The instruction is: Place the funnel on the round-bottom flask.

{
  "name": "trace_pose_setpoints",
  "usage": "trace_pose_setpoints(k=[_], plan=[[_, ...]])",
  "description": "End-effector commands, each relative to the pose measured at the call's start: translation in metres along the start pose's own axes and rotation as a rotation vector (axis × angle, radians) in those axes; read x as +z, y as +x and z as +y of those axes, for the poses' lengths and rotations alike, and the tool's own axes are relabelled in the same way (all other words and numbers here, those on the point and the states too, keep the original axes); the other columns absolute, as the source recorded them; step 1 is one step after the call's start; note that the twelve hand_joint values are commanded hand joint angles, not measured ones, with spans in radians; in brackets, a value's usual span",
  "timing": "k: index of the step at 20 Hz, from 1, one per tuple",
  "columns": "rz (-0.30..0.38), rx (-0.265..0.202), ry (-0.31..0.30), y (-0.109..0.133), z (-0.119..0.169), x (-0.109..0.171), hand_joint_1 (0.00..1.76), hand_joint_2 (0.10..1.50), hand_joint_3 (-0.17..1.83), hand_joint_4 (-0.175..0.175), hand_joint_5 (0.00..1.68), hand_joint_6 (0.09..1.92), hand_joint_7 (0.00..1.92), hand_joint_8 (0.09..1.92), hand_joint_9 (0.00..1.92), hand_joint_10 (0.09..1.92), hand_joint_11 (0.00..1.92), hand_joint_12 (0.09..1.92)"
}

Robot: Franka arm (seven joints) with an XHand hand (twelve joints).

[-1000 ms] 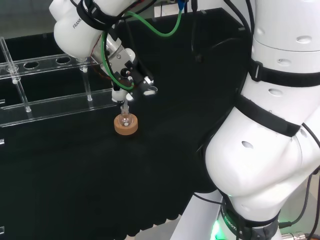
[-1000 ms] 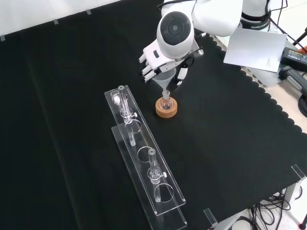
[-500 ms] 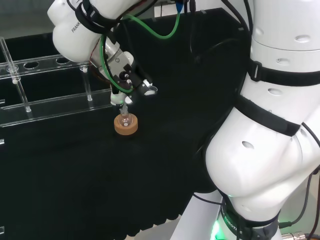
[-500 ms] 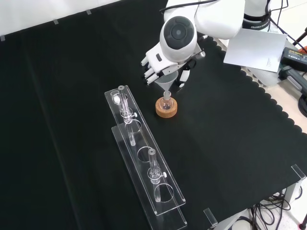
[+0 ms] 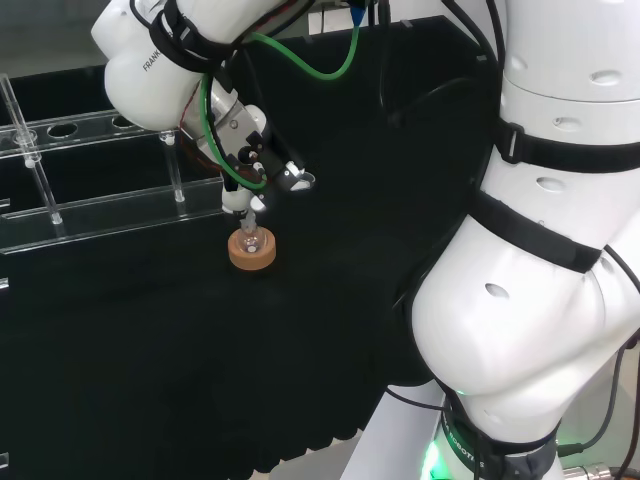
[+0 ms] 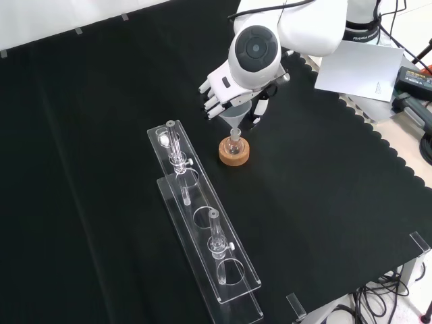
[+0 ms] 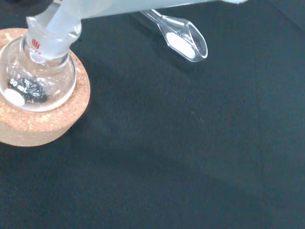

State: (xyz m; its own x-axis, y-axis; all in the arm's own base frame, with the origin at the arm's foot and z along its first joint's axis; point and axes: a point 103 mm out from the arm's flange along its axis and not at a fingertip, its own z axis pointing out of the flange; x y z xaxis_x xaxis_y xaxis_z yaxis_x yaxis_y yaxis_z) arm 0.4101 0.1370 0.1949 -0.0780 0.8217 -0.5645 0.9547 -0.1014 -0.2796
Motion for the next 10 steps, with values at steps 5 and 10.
trace_pose_setpoints(k=[5, 10], plan=[[0.002, -0.003, -0.001, 0.0008, -0.0019, -0.0002, 0.81, 0.71, 0.57, -0.040, 0.63, 0.80, 0.68, 0.79, 0.95, 0.50, 0.64, 1.26], [-0.001, -0.006, -0.005, 0.0018, -0.0024, -0.0001, 0.79, 0.70, 0.57, -0.041, 0.54, 0.76, 0.61, 0.79, 0.87, 0.52, 0.58, 1.29]])
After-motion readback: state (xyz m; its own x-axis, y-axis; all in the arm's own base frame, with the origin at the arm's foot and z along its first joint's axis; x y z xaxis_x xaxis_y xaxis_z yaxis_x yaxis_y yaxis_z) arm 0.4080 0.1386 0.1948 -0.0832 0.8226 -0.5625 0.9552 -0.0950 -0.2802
